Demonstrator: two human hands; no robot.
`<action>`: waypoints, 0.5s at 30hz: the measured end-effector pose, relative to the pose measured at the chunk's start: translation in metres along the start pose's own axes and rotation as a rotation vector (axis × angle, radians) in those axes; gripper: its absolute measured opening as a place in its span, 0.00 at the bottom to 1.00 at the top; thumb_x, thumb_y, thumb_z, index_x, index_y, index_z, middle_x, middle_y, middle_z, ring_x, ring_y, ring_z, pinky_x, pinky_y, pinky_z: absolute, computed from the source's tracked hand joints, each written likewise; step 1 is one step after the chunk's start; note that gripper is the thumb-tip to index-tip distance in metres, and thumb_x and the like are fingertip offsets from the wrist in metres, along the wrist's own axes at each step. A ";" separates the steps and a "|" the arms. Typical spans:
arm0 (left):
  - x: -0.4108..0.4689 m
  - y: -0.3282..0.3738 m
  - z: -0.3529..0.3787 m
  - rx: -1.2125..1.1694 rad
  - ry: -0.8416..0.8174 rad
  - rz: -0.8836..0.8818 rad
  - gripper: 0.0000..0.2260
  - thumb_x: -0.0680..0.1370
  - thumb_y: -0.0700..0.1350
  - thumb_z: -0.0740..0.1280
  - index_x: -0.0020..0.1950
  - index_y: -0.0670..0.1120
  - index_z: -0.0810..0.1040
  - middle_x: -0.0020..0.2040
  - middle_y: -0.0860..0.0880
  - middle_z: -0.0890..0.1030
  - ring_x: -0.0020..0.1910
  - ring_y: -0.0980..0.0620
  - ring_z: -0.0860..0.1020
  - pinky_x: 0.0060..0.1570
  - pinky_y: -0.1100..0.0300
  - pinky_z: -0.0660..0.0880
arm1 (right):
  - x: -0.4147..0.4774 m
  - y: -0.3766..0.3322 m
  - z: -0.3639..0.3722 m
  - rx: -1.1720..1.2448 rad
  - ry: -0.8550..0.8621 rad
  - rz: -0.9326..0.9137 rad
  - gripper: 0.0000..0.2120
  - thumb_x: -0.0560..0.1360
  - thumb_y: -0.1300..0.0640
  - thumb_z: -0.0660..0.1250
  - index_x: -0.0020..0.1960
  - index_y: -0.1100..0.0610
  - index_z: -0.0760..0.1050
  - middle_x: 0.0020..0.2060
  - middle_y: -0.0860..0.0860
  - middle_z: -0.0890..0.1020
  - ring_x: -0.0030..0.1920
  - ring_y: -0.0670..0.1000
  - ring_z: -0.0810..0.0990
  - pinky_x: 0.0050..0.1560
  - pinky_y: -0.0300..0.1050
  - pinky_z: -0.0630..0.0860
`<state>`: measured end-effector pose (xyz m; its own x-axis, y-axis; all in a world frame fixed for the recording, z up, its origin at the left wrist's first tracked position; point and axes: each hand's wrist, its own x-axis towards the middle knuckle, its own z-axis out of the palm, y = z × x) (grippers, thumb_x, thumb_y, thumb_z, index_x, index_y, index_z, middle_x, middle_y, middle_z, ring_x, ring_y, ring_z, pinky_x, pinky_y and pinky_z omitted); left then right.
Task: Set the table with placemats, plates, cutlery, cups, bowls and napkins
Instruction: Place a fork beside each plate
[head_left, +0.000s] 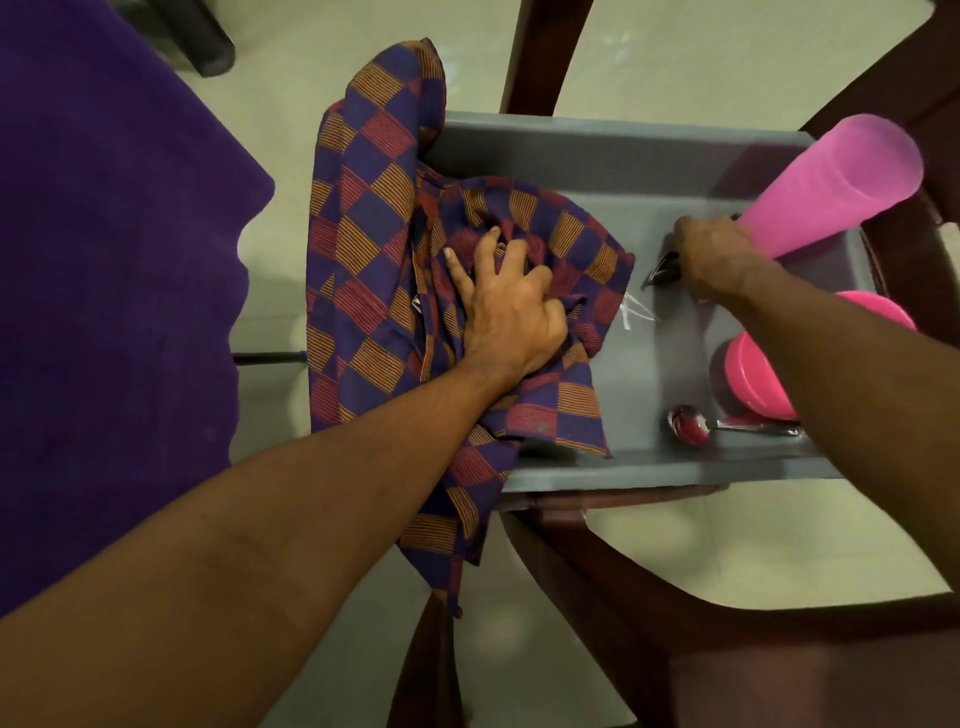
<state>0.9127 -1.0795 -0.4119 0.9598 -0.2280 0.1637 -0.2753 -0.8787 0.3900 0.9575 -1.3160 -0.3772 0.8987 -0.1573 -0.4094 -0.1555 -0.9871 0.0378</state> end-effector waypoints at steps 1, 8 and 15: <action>0.001 0.000 0.000 0.001 -0.005 0.002 0.11 0.70 0.51 0.63 0.42 0.47 0.81 0.60 0.46 0.77 0.73 0.38 0.64 0.71 0.26 0.44 | -0.002 0.000 -0.001 -0.003 0.001 -0.014 0.17 0.76 0.68 0.66 0.65 0.66 0.71 0.59 0.69 0.77 0.59 0.70 0.76 0.59 0.60 0.73; 0.008 0.006 0.003 0.129 -0.124 -0.020 0.15 0.75 0.59 0.64 0.52 0.51 0.82 0.66 0.46 0.72 0.75 0.39 0.59 0.70 0.25 0.45 | -0.019 0.003 -0.008 -0.008 0.022 -0.137 0.13 0.78 0.64 0.66 0.62 0.62 0.77 0.56 0.67 0.81 0.57 0.68 0.78 0.58 0.56 0.74; 0.010 0.020 0.002 0.175 -0.205 -0.038 0.13 0.78 0.52 0.65 0.62 0.52 0.75 0.70 0.46 0.69 0.78 0.38 0.55 0.68 0.22 0.46 | -0.044 -0.003 0.000 0.024 0.104 -0.232 0.09 0.74 0.58 0.72 0.53 0.58 0.84 0.45 0.65 0.83 0.46 0.67 0.80 0.49 0.53 0.78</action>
<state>0.9171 -1.1006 -0.4043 0.9653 -0.2578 -0.0421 -0.2420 -0.9433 0.2272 0.9181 -1.3062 -0.3590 0.9485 0.0701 -0.3088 0.0514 -0.9963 -0.0683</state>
